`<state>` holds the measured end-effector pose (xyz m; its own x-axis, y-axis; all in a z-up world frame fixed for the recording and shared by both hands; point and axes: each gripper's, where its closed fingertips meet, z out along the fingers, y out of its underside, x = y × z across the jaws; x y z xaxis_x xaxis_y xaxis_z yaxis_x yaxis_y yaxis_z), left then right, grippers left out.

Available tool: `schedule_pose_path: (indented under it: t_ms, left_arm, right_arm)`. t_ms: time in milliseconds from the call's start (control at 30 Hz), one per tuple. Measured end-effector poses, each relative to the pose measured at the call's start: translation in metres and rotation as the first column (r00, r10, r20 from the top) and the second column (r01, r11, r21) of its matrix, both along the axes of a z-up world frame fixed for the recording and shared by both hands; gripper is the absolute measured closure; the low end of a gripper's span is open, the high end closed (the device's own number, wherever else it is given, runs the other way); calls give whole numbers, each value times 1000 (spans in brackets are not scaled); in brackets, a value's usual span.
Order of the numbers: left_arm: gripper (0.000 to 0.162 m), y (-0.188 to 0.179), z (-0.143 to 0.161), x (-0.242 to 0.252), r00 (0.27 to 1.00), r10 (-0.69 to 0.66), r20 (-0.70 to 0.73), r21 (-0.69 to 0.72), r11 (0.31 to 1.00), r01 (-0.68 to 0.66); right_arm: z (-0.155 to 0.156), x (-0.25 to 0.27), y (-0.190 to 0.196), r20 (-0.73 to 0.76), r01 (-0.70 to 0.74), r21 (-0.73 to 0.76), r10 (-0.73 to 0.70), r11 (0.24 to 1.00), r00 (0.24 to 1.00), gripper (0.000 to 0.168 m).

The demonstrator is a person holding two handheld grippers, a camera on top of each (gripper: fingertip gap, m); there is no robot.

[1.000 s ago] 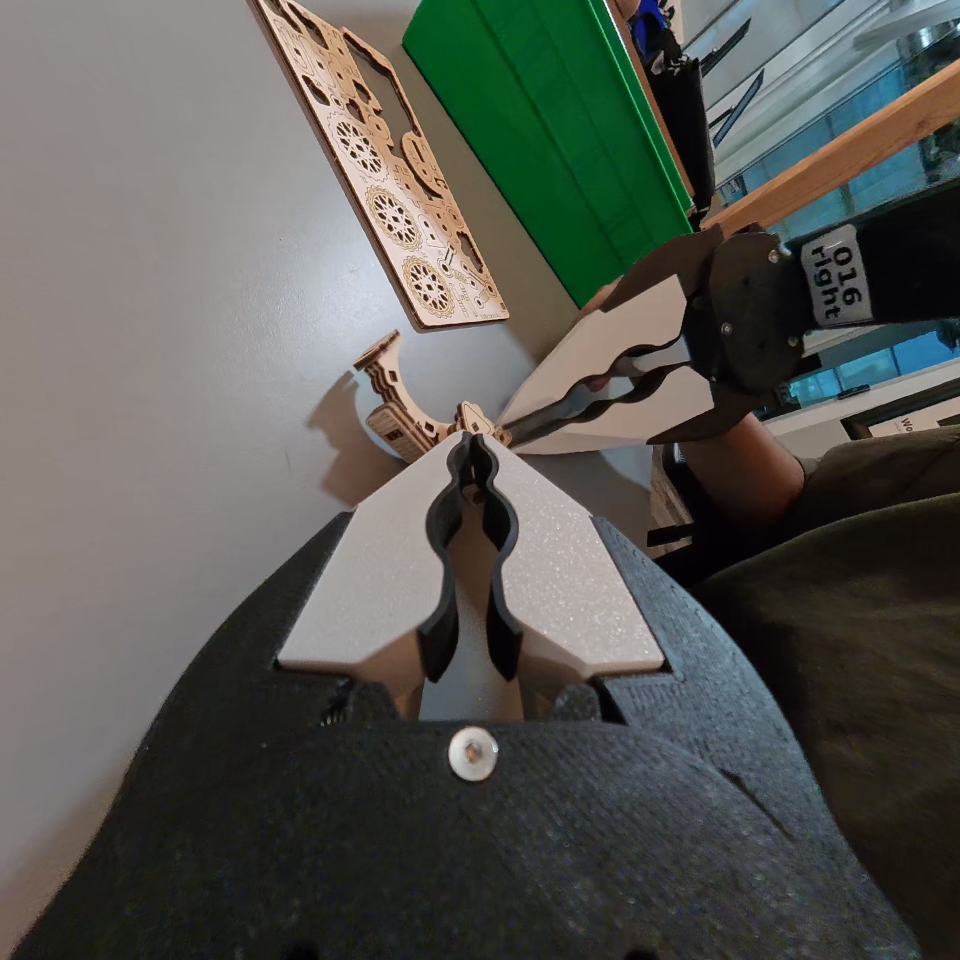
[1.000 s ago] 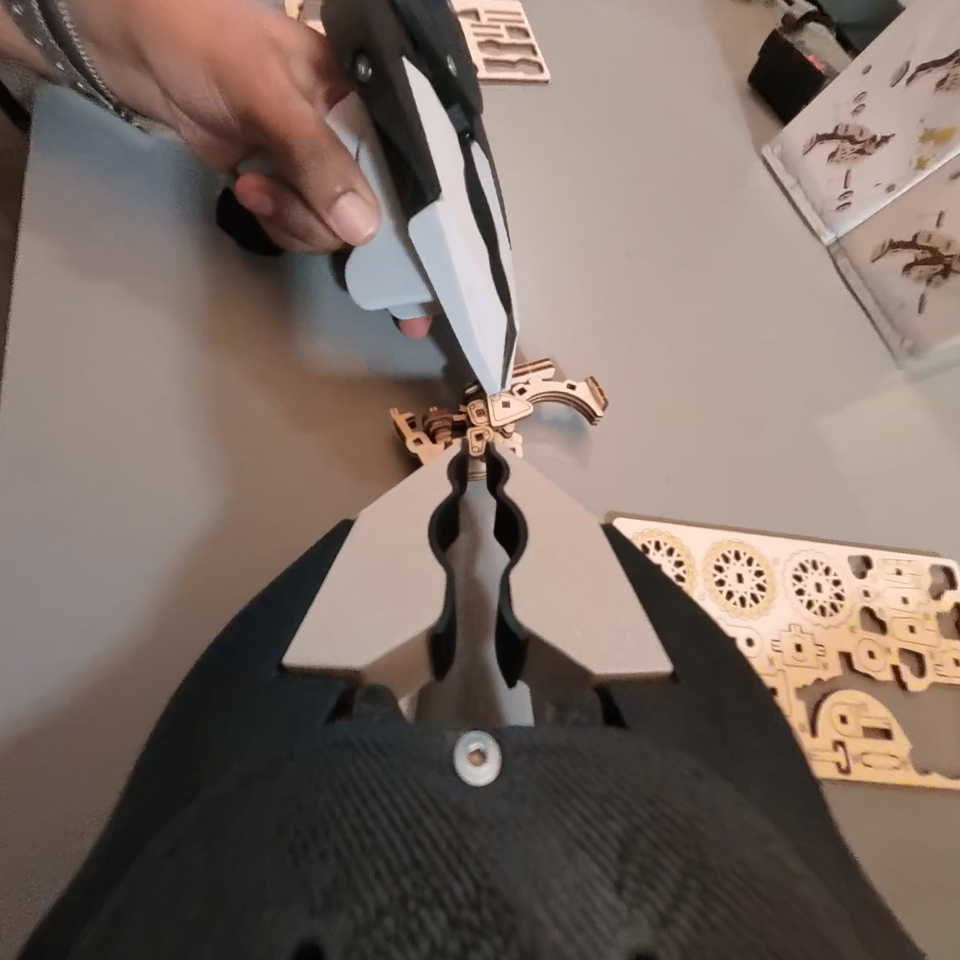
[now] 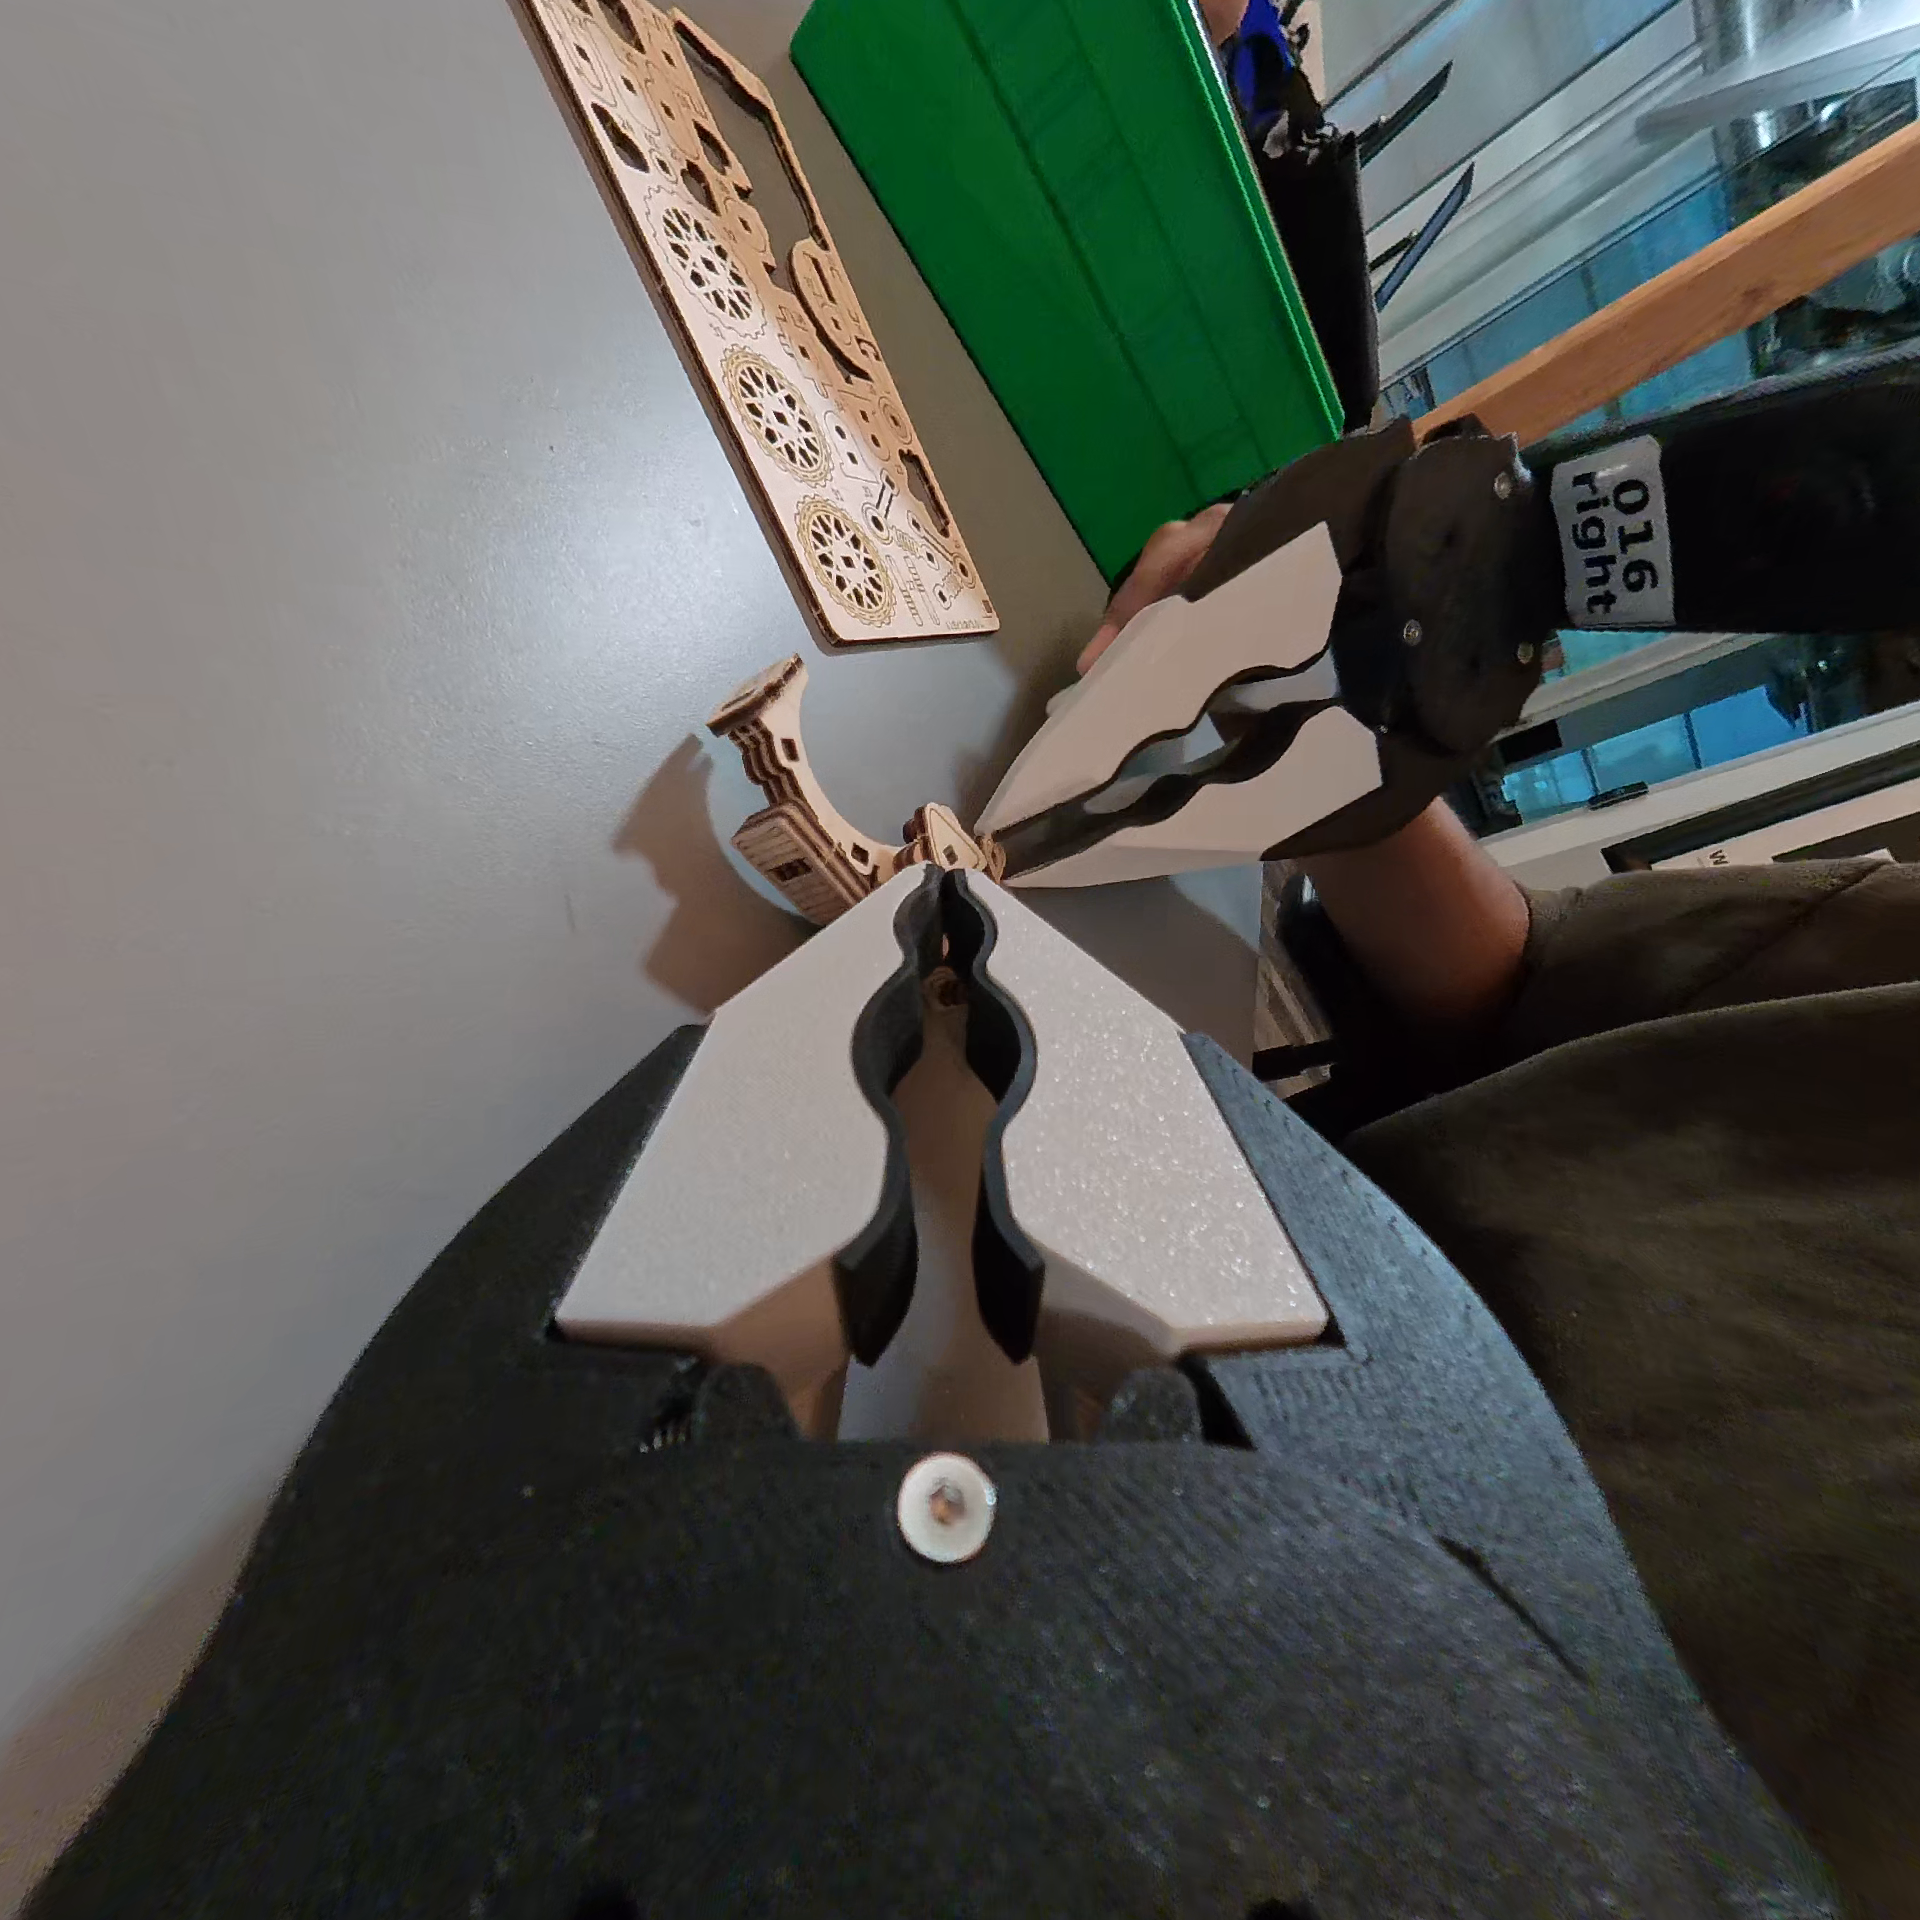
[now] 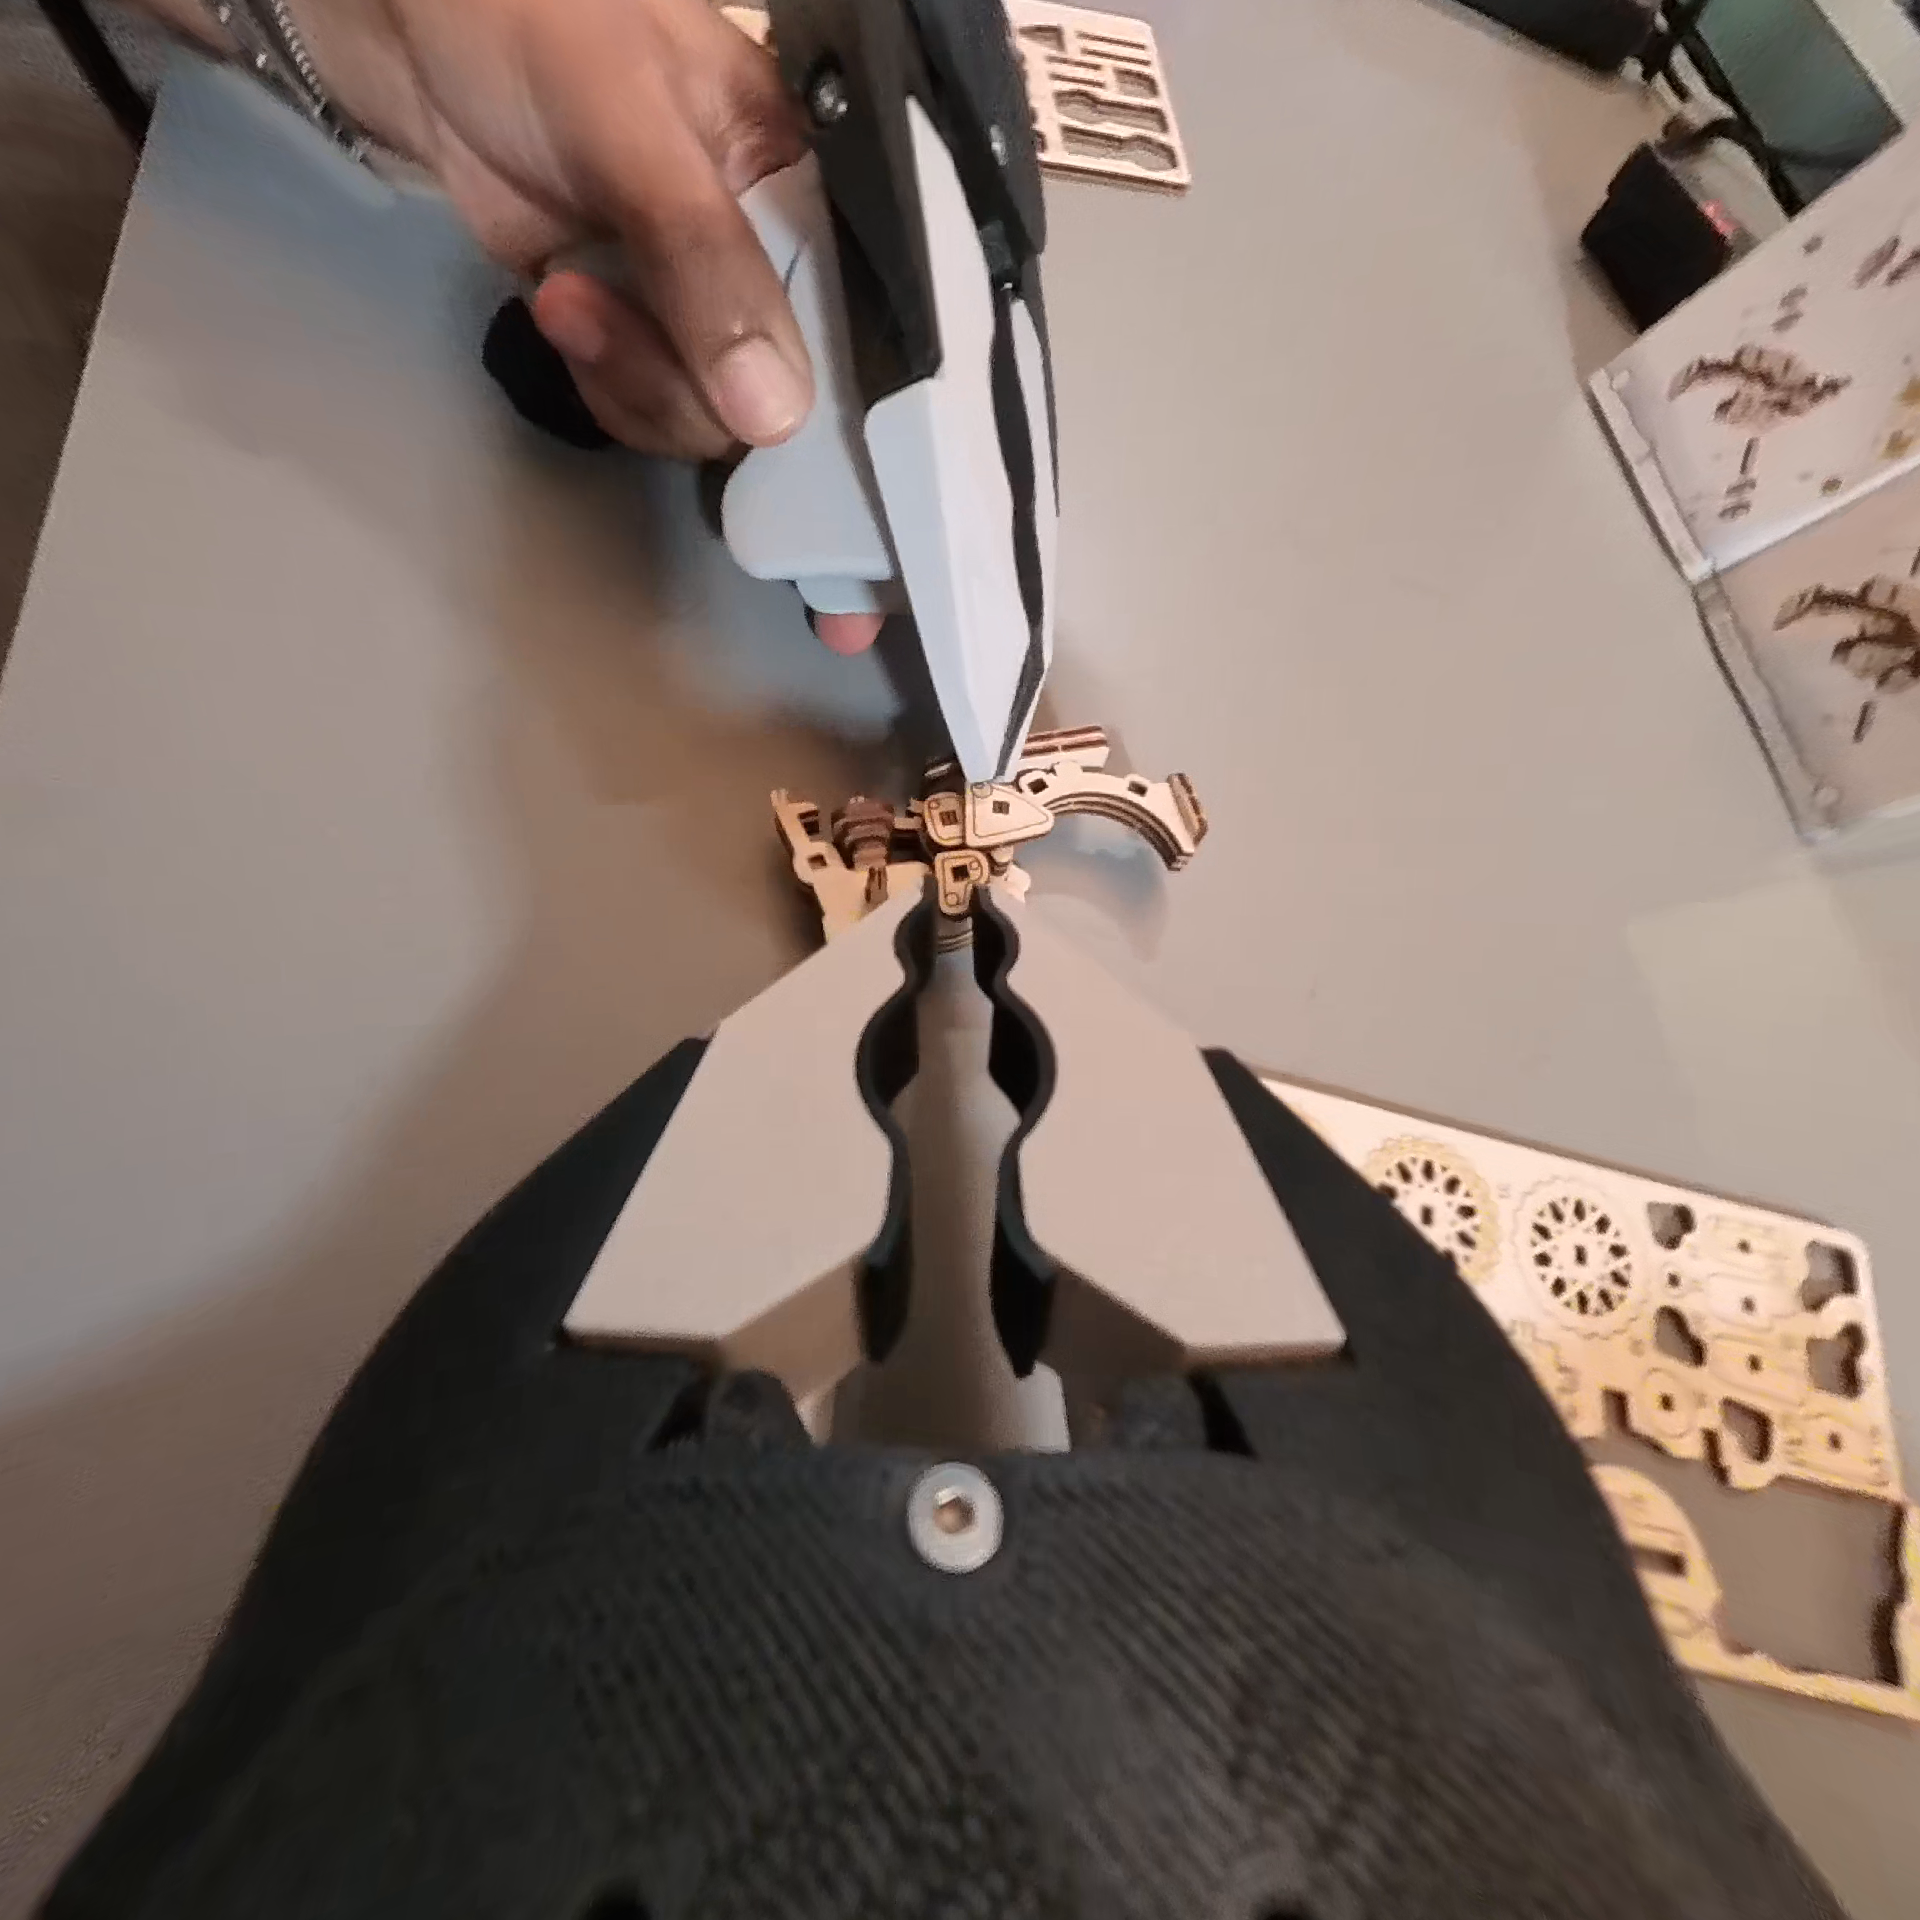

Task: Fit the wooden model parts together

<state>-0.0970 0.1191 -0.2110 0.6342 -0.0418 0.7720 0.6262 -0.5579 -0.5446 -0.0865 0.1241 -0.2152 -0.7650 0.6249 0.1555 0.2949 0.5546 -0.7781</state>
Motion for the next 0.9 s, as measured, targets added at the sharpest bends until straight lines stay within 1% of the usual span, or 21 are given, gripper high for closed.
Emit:
schedule_pose_path:
  t_ms: [67,167,267,500,667,833,900]
  left_arm:
    - [162,0,0,0,1000,0,1,0,1000,0]
    - [162,0,0,0,1000,-2,6,0,1000,2]
    - [161,0,0,0,1000,-3,16,-2,1000,3]
    - [162,0,1,0,999,-6,38,-1,1000,6]
    - [161,0,2,0,999,9,-39,15,1000,-9]
    - [145,0,7,5,992,-7,-127,49,999,13]
    - [139,1,7,5,976,-14,-216,52,998,26]
  right_arm:
    - [0,0,0,-1,-43,-2,43,999,999,164]
    - [0,0,0,28,-88,-46,89,995,996,164]
    - [0,0,0,12,-123,-56,124,991,992,164]
    - [-1,1,0,23,-126,-107,130,986,991,164]
    - [-1,0,0,23,-123,-79,125,989,992,164]
    - [-1,0,0,30,-116,-69,118,991,993,164]
    - [-1,0,0,30,-114,-69,116,991,993,164]
